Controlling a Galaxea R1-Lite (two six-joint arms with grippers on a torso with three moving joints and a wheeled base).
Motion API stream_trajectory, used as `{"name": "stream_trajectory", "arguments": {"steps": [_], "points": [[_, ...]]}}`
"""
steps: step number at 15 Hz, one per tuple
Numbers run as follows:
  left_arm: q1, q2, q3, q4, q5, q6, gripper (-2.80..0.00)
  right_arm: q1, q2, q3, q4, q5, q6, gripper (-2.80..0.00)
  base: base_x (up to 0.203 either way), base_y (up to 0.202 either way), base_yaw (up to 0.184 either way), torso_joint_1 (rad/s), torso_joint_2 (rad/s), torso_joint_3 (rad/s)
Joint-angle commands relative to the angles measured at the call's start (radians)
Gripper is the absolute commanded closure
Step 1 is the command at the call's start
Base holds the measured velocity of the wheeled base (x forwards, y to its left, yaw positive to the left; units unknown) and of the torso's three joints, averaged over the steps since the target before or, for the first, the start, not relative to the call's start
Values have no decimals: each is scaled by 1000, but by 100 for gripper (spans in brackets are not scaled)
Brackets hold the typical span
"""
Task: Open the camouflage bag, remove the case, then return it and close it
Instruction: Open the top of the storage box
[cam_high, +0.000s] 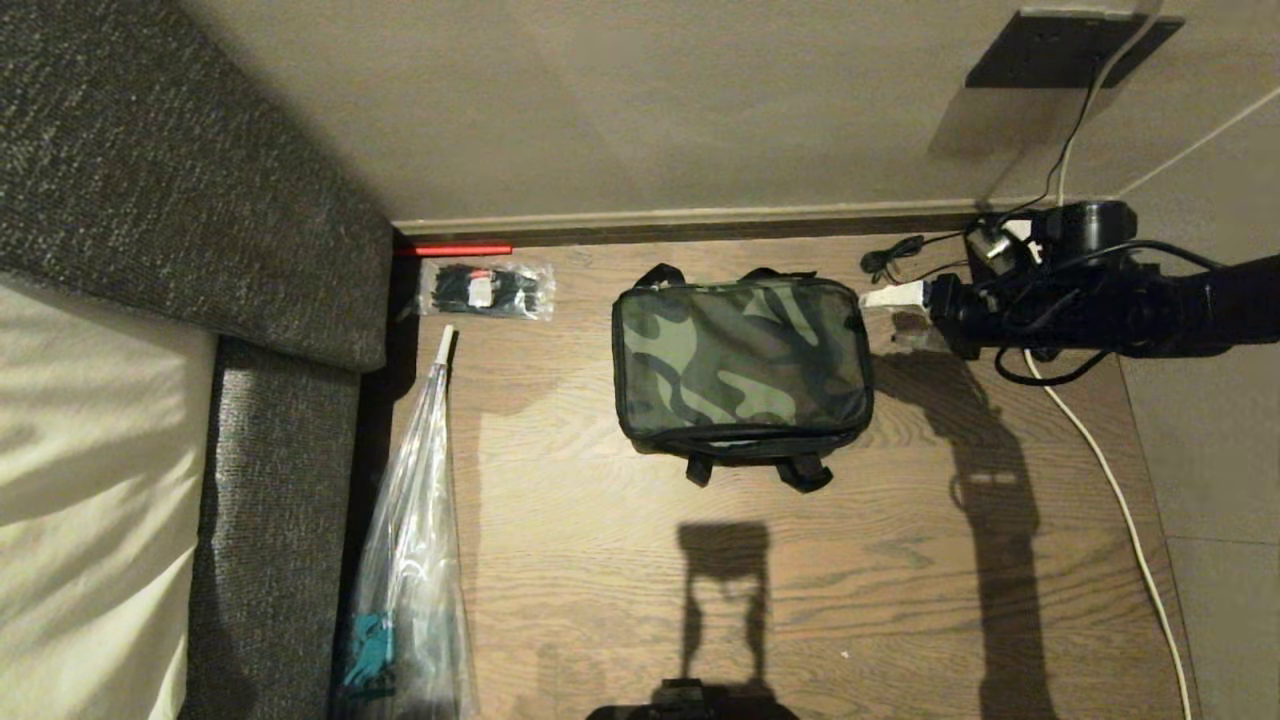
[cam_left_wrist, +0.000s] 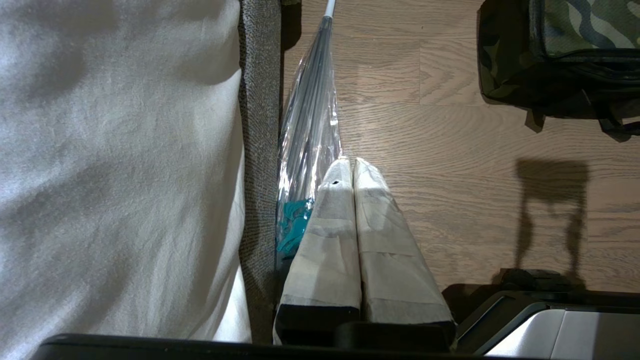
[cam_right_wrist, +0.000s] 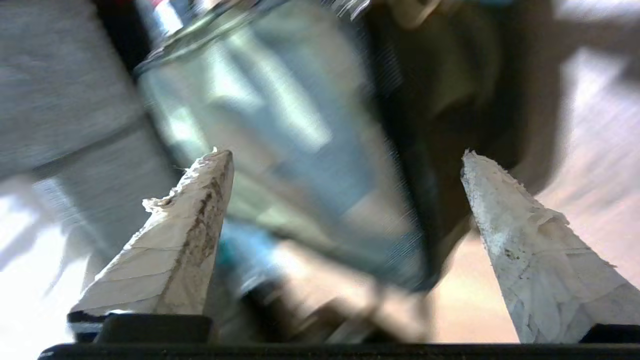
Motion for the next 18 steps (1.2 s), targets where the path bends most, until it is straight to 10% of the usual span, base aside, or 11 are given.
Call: {"name": "stream_trajectory", "arguments": {"steps": [1,11,18], "points": [[0,-2,0,0,-1,0,0,-5,-45,-30,67,12,11,-280,0,0,0,0,0,0],[0,-2,0,0,1,0,0,-12,-62,-23,207,26,-139,-280,0,0,0,0,0,0],[0,-1,0,0,1,0,0,-15,-8,-323,665,3,-122,-280,0,0,0,0,0,0]]}}
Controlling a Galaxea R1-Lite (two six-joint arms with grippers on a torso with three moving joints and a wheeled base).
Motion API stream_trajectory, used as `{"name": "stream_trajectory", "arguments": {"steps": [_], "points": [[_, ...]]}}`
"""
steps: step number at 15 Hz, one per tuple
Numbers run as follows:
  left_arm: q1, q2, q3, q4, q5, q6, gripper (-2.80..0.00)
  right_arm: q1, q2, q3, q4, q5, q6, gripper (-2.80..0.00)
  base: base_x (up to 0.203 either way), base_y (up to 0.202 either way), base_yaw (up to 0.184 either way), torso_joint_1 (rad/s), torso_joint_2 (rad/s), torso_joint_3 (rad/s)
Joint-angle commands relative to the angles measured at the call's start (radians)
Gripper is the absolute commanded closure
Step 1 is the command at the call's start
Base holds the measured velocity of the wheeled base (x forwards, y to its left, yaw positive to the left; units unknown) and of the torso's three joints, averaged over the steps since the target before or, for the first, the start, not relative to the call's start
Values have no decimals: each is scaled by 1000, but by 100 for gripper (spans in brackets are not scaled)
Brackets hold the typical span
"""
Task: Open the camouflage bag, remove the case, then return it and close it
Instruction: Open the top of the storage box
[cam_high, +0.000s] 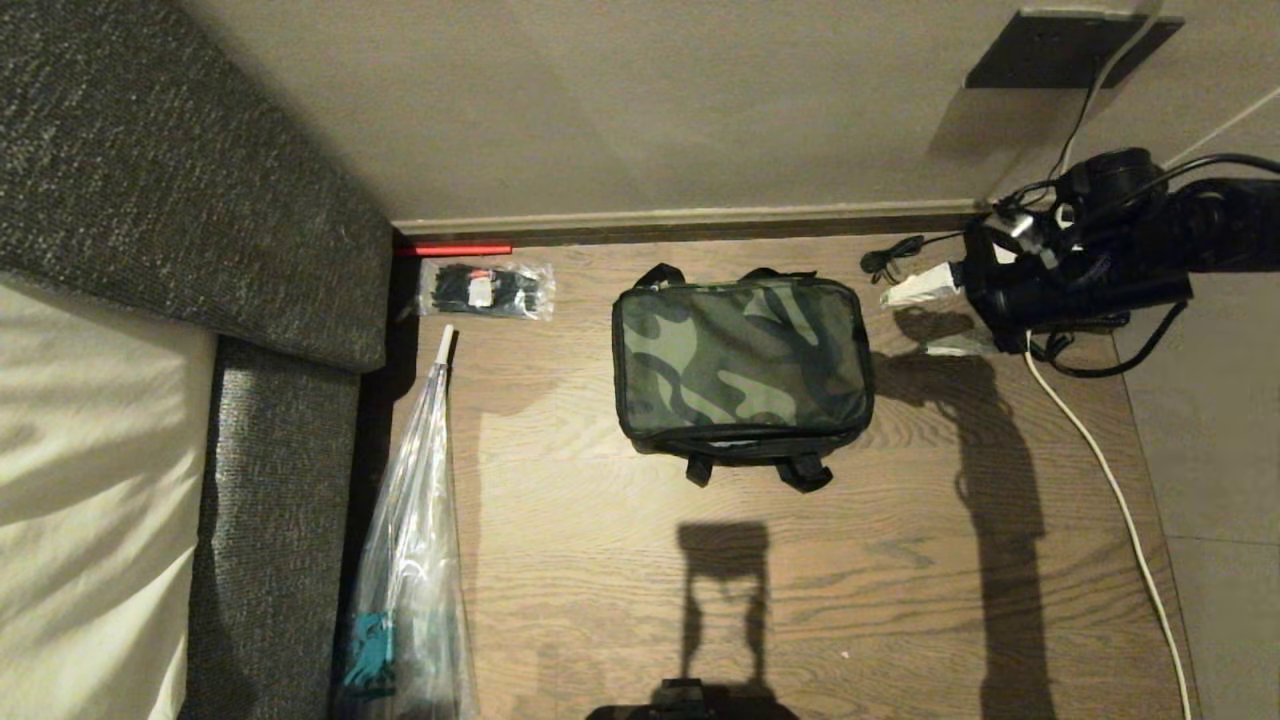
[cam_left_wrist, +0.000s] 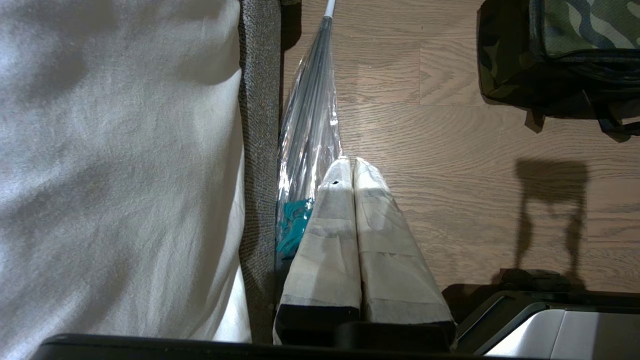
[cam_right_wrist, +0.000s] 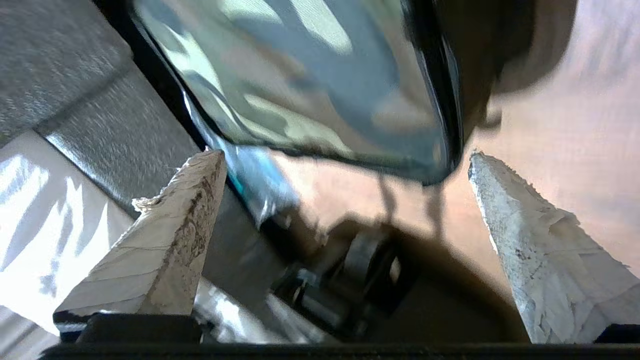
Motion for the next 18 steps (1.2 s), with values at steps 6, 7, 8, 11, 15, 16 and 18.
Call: {"name": "stream_trajectory", "arguments": {"steps": [6,7,8,11,15,16,18], "points": [[0,-2,0,0,0,0,0,16,62,-35,33,1,9,-280,0,0,0,0,0,0],[0,-2,0,0,1,0,0,19,70,-34,32,2,10,-280,0,0,0,0,0,0],[0,-2,0,0,1,0,0,28,88,-36,29,1,26,-280,0,0,0,0,0,0],[0,0,0,0,0,0,0,59,115,-63,20,-27,64,-280,0,0,0,0,0,0],[0,-2,0,0,0,0,0,84,154,-76,-3,-55,63,-280,0,0,0,0,0,0],[0,-2,0,0,1,0,0,86,169,-75,-37,-71,65,-280,0,0,0,0,0,0],[0,-2,0,0,0,0,0,91,184,-76,-98,-86,128,-280,0,0,0,0,0,0]]}}
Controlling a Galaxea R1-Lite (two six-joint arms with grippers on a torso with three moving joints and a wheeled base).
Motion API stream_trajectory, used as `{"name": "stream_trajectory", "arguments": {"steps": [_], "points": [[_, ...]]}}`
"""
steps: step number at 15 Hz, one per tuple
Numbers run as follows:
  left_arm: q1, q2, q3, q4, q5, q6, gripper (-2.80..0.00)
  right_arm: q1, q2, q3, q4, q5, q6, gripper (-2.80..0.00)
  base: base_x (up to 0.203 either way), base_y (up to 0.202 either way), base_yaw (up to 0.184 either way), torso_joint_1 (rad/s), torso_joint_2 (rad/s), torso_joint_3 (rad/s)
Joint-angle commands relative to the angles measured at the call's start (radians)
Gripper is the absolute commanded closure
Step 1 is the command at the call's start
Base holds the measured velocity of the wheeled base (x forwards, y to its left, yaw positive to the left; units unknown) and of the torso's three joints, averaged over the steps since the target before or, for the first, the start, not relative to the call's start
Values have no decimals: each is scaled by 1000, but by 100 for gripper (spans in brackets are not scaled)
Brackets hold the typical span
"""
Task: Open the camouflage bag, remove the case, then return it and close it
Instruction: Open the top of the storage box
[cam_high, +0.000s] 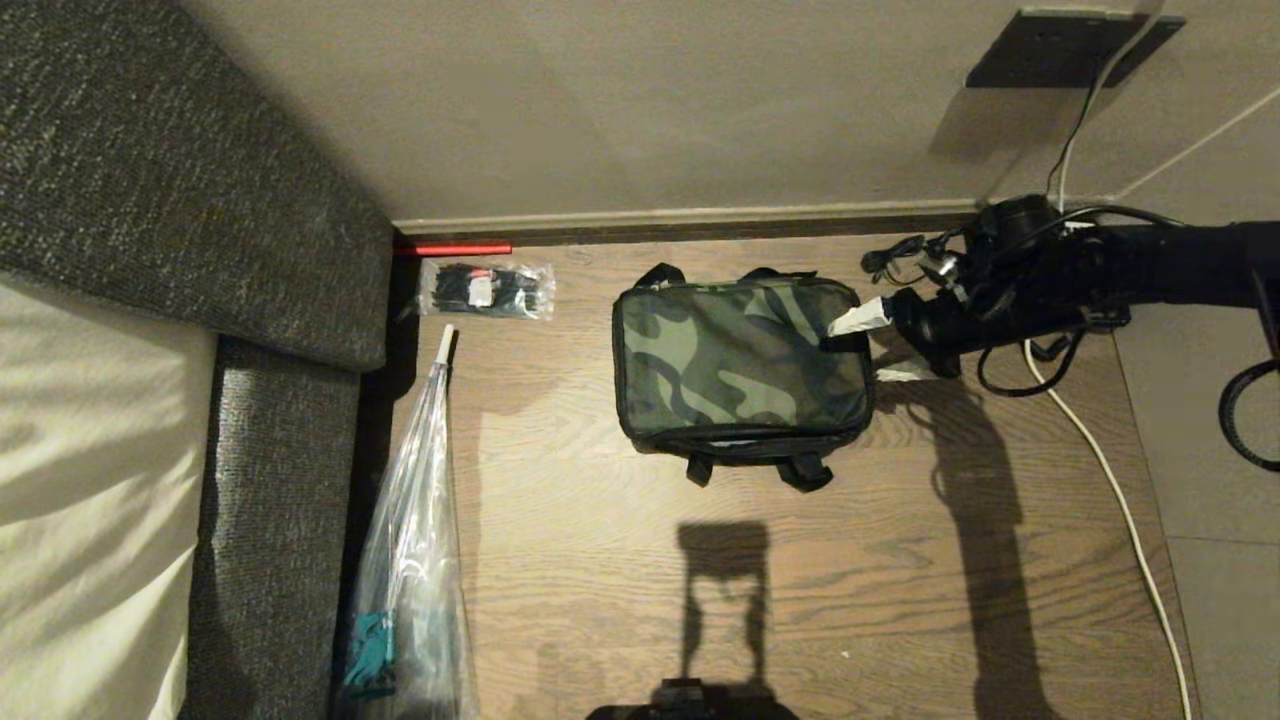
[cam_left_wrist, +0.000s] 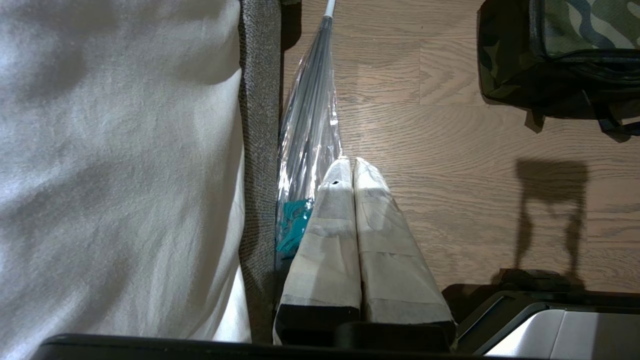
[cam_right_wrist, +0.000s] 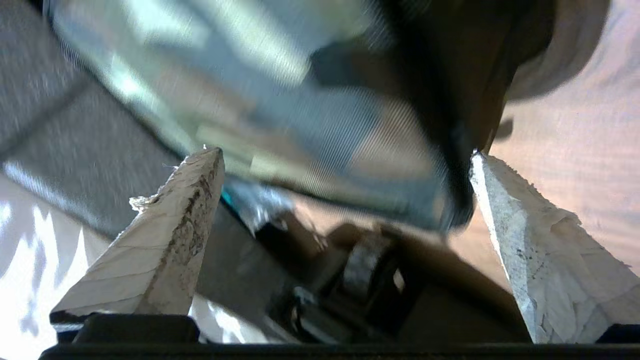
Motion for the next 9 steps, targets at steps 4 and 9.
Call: {"name": "stream_trajectory", "arguments": {"steps": [4,9], "points": [[1,-2,0,0,1,0,0,31,36,-1,-33,0,46,-280,0,0,0,0,0,0],[1,-2,0,0,1,0,0,62,37,-1,-27,-39,55,-280,0,0,0,0,0,0]]}}
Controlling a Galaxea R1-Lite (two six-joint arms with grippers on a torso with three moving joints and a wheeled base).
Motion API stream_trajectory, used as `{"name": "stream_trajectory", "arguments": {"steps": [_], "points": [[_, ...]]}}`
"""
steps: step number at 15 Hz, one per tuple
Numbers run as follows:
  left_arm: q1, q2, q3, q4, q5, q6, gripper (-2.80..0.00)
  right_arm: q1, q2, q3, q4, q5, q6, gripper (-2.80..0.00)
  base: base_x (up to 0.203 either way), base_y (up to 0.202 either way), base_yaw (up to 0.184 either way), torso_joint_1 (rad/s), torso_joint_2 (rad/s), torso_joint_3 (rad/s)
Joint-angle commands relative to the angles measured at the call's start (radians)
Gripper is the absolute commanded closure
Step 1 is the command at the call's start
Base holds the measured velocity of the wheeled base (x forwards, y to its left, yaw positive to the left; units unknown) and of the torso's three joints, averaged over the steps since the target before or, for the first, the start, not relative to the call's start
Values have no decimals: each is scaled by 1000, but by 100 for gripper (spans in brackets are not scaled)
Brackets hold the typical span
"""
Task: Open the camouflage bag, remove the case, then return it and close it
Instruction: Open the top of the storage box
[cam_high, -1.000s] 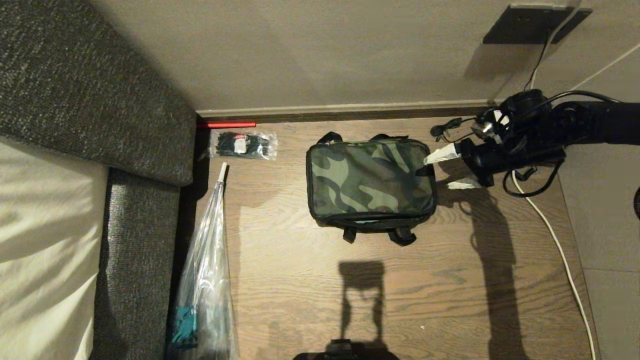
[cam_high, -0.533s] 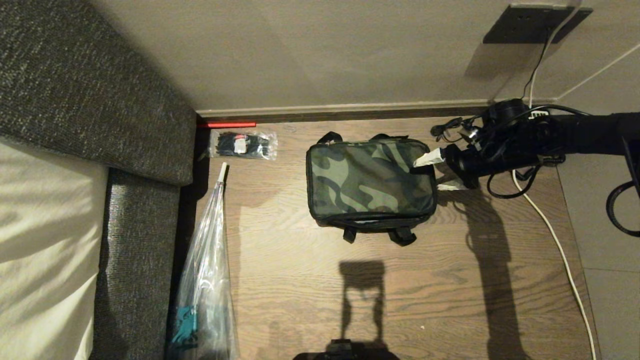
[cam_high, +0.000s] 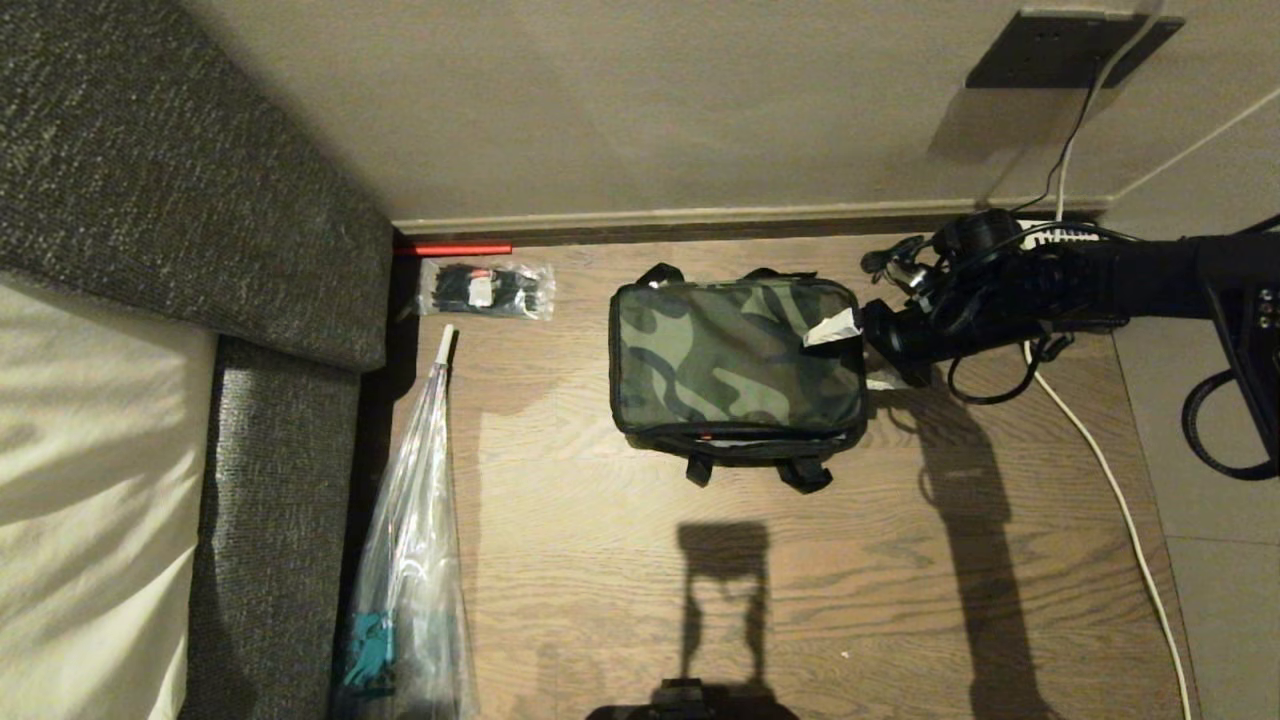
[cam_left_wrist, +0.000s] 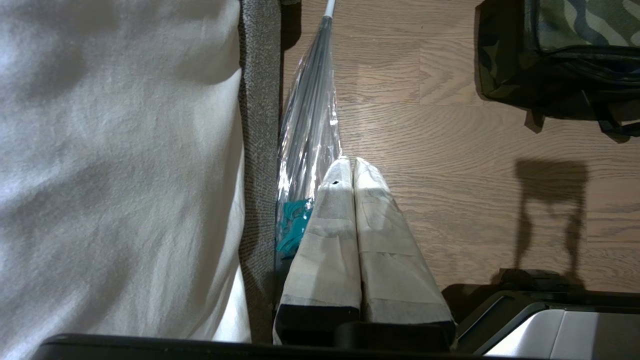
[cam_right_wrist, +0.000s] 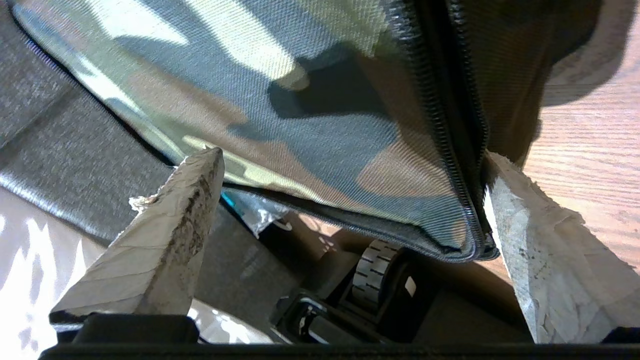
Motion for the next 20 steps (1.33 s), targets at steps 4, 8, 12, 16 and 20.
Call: {"name": "stream_trajectory", "arguments": {"steps": [4,8,12,16,20], "points": [[0,-1,0,0,0,-1,0,5,-42,0,25,4,28,-280,0,0,0,0,0,0],[0,-2,0,0,0,-1,0,4,-76,0,51,29,90,-280,0,0,0,0,0,0],[0,0,0,0,-1,-1,0,5,-78,1,66,34,125,0,0,0,0,0,0,0],[0,-2,0,0,1,-1,0,6,-84,1,67,31,124,0,0,0,0,0,0,0],[0,-1,0,0,1,-1,0,4,-84,2,68,29,124,0,0,0,0,0,0,0]]}}
